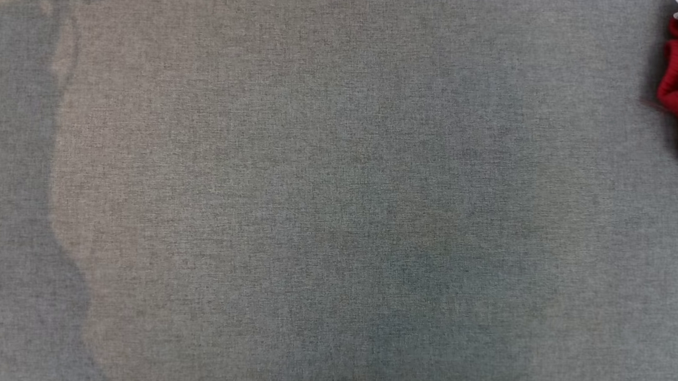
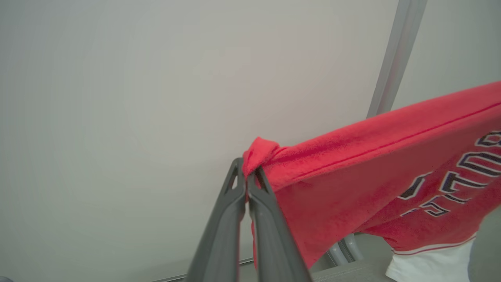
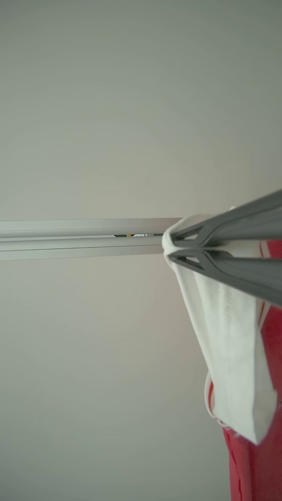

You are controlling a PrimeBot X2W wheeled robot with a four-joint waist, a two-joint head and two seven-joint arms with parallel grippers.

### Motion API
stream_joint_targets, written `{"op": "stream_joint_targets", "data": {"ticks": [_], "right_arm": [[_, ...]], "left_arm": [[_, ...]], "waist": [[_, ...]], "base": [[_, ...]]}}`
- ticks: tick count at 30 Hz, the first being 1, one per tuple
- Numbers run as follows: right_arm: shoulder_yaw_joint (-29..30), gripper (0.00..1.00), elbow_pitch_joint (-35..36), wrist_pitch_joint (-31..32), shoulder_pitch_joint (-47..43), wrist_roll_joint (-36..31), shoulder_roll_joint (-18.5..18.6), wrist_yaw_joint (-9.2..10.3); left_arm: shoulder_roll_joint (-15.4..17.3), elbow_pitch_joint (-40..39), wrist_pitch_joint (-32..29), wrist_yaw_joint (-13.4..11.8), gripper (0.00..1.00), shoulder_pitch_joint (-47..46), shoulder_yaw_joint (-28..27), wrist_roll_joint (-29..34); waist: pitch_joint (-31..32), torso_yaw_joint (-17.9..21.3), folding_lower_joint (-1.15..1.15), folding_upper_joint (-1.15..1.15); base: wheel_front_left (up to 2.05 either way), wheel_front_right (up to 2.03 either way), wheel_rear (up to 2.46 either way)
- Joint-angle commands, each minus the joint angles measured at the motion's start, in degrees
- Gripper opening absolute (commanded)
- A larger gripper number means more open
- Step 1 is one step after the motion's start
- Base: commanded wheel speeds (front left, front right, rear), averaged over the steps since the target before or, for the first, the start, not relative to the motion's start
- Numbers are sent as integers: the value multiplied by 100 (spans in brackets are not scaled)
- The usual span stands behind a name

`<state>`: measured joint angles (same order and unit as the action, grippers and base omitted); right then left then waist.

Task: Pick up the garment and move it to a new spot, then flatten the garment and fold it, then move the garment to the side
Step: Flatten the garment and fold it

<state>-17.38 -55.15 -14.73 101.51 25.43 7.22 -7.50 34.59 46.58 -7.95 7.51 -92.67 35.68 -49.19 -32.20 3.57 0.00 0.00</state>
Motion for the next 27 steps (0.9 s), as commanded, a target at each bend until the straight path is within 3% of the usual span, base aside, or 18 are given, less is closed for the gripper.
{"op": "stream_joint_targets", "data": {"ticks": [1,7,13,20,27], "right_arm": [[25,0,-34,-62,34,-46,-10,1],[-315,0,-87,-58,-471,-155,-164,1],[-962,0,42,-52,-1404,194,-77,1],[-1770,0,567,164,-2563,935,355,1],[-2564,0,1301,1320,-4005,2075,976,1]], "left_arm": [[20,91,55,-3,0,24,76,-100],[159,216,19,-2,0,485,652,-549],[372,-72,-246,-2,0,1305,1352,-1133],[662,-458,-584,-2,0,2126,1885,-1845],[893,-837,-1083,-2,0,3138,2513,-2388]], "waist": [[3,12,0,0],[71,66,0,0],[413,100,0,0],[1066,164,0,0],[1963,201,0,0]], "base": [[0,0,0],[0,0,0],[0,0,0],[0,0,0],[0,0,0]]}}
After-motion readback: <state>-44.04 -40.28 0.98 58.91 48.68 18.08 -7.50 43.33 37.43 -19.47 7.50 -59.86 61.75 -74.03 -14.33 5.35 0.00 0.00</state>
